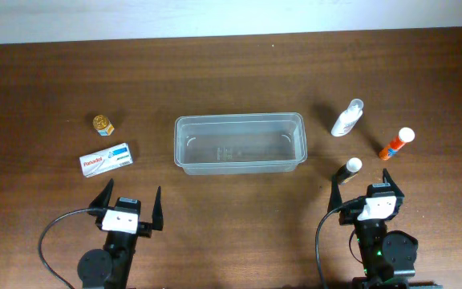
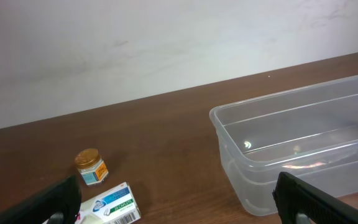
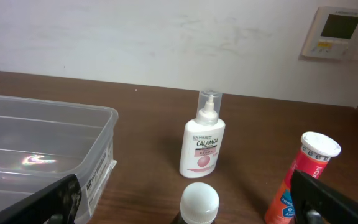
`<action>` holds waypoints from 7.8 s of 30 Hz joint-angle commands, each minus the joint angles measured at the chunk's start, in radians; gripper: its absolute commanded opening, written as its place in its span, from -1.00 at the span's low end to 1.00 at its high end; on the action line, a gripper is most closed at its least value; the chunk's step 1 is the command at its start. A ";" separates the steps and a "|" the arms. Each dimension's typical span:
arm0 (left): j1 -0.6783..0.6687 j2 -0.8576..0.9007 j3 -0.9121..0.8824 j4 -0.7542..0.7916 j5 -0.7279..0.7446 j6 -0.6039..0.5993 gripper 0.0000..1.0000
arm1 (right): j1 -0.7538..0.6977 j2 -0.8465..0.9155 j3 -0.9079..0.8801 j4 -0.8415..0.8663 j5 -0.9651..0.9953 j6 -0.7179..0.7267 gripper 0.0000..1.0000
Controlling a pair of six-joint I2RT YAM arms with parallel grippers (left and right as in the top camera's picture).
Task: Pack container
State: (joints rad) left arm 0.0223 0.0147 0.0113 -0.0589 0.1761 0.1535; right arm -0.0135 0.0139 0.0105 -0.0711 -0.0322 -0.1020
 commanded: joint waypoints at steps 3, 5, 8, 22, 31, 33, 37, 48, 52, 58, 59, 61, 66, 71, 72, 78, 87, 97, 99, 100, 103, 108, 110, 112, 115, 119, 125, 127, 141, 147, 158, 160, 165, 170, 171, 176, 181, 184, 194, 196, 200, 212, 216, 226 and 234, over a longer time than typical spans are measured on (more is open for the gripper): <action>0.004 -0.009 -0.002 -0.006 0.000 -0.005 0.99 | -0.006 -0.011 -0.005 -0.004 -0.016 0.002 0.97; 0.004 -0.009 -0.002 -0.006 0.000 -0.005 0.99 | -0.006 -0.011 -0.005 -0.004 -0.016 0.002 0.97; 0.004 -0.009 -0.002 -0.006 0.000 -0.005 0.99 | -0.006 -0.011 -0.005 -0.004 -0.017 0.005 0.97; 0.004 -0.009 -0.002 -0.006 0.000 -0.005 0.99 | -0.006 -0.010 0.048 0.018 -0.045 0.040 0.97; 0.004 -0.009 -0.002 -0.006 0.000 -0.005 0.99 | -0.006 0.208 0.417 -0.193 -0.063 0.058 0.97; 0.004 -0.009 -0.002 -0.006 0.000 -0.005 0.99 | -0.006 0.327 0.546 -0.254 -0.063 0.058 0.97; 0.004 -0.009 -0.002 -0.006 0.000 -0.005 0.99 | -0.006 0.628 0.887 -0.468 -0.062 0.090 0.97; 0.004 -0.009 -0.002 -0.006 0.000 -0.005 0.99 | -0.006 1.363 1.795 -1.191 -0.229 0.111 0.96; 0.004 -0.009 -0.002 -0.006 0.000 -0.005 0.99 | -0.006 1.483 1.853 -1.222 -0.239 0.124 0.97; 0.004 -0.009 -0.002 -0.006 0.000 -0.005 0.99 | -0.008 1.622 1.853 -1.239 -0.175 0.246 0.97; 0.004 -0.009 -0.002 -0.006 0.000 -0.005 0.99 | -0.008 1.648 1.853 -1.244 -0.159 0.280 0.97; 0.004 -0.009 -0.002 -0.006 0.000 -0.005 0.99 | -0.007 1.690 1.853 -1.258 -0.116 0.356 0.97; 0.004 -0.009 -0.002 -0.006 0.000 -0.005 0.99 | -0.008 1.802 1.853 -1.276 -0.007 0.563 0.97; 0.004 -0.009 -0.002 -0.006 0.000 -0.005 0.99 | -0.012 1.860 1.853 -1.250 -0.004 0.644 0.97; 0.004 -0.009 -0.002 -0.006 0.000 -0.005 0.99 | -0.016 1.867 1.853 -1.244 -0.004 0.656 0.97; 0.004 -0.009 -0.002 -0.006 0.000 -0.005 0.99 | -0.079 1.893 1.854 -1.233 -0.017 0.657 0.97; 0.004 -0.009 -0.002 -0.006 0.000 -0.005 0.99 | -0.158 1.914 1.854 -1.204 -0.046 0.607 0.97; 0.004 -0.009 -0.002 -0.006 0.000 -0.005 0.99 | -0.156 2.003 1.854 -1.156 -0.071 0.608 0.97; 0.004 -0.009 -0.002 -0.006 0.000 -0.005 0.99 | -0.156 2.016 1.854 -1.142 -0.080 0.607 0.97; 0.004 -0.009 -0.002 -0.006 0.000 -0.005 0.99 | -0.156 2.020 1.854 -1.136 -0.088 0.607 0.97; 0.004 -0.009 -0.002 -0.006 0.000 -0.005 0.99 | -0.155 2.034 1.854 -1.121 -0.092 0.608 0.97; 0.004 -0.009 -0.002 -0.006 0.000 -0.005 0.99 | -0.134 2.063 1.854 -1.098 -0.087 0.604 0.96; 0.004 -0.009 -0.002 -0.006 0.000 -0.005 0.99 | -0.123 2.073 1.854 -1.089 -0.085 0.604 0.94; 0.004 -0.009 -0.002 -0.006 0.000 -0.005 0.99 | -0.114 2.087 1.854 -1.083 -0.079 0.605 0.93; 0.004 -0.009 -0.002 -0.006 0.000 -0.005 0.99 | -0.105 2.111 1.854 -1.083 -0.060 0.612 0.89; 0.004 -0.009 -0.002 -0.006 0.000 -0.005 0.99 | -0.103 2.134 1.854 -1.083 -0.061 0.635 0.80; 0.004 -0.009 -0.002 -0.006 0.000 -0.005 0.99 | -0.103 2.138 1.854 -1.069 -0.061 0.635 0.43; 0.004 -0.009 -0.002 -0.006 0.000 -0.005 0.99 | -0.103 2.138 1.854 -1.069 -0.061 0.634 0.26; 0.004 -0.009 -0.002 -0.006 0.000 -0.005 0.99 | -0.099 2.138 1.854 -1.115 -0.031 0.525 -0.26; 0.004 -0.009 -0.002 -0.006 0.000 -0.005 0.99 | -0.099 2.137 1.854 -1.156 0.052 0.502 -0.44; 0.004 -0.009 -0.002 -0.006 0.000 -0.005 0.99 | -0.099 2.136 1.870 -1.167 0.043 0.444 -0.49; 0.004 -0.009 -0.002 -0.006 0.000 -0.005 0.99 | -0.098 2.136 1.896 -1.178 0.025 0.403 -0.48; 0.004 -0.009 -0.002 -0.006 0.000 -0.005 0.99 | -0.097 2.135 2.007 -1.262 0.013 0.367 -0.59; 0.004 -0.009 -0.002 -0.006 0.000 -0.005 0.99 | -0.084 2.135 2.153 -1.370 -0.090 0.291 -0.63; 0.004 -0.009 -0.002 -0.006 0.000 -0.005 0.99 | -0.080 2.134 2.179 -1.390 -0.104 0.288 -0.65; 0.004 -0.009 -0.002 -0.006 0.000 -0.005 0.99 | -0.026 2.134 2.315 -1.485 -0.147 0.251 -0.65; 0.004 -0.009 -0.002 -0.006 0.000 -0.005 0.99 | 0.051 2.134 2.464 -1.599 -0.151 0.239 -0.65; 0.004 -0.009 -0.002 -0.006 0.000 -0.005 0.99 | 0.095 2.118 2.513 -1.628 -0.180 0.225 -0.66; 0.004 -0.009 -0.002 -0.006 0.000 -0.005 0.99 | 0.285 2.040 2.512 -1.628 -0.216 0.225 -0.70; 0.004 -0.009 -0.002 -0.006 0.000 -0.005 0.99 | 0.335 2.040 2.506 -1.628 -0.164 0.226 -0.70; 0.004 -0.009 -0.002 -0.006 0.000 -0.005 0.99 | 0.410 2.040 2.448 -1.628 -0.033 0.277 -0.71; 0.004 -0.009 -0.002 -0.006 0.000 -0.005 0.99 | 0.438 2.040 2.134 -1.528 0.093 0.351 -0.72; 0.004 -0.009 -0.002 -0.006 0.000 -0.005 0.99 | 0.438 2.040 2.112 -1.490 0.106 0.380 -0.72; 0.004 -0.009 -0.002 -0.006 0.000 -0.005 0.99 | 0.438 2.040 2.010 -1.403 0.149 0.486 -0.72; 0.004 -0.009 -0.002 -0.006 0.000 -0.005 0.99 | 0.438 2.041 1.946 -1.324 0.150 0.505 -0.73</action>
State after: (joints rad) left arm 0.0223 0.0128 0.0113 -0.0593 0.1761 0.1535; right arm 0.4263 2.0769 1.9667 -1.4078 0.0902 0.3820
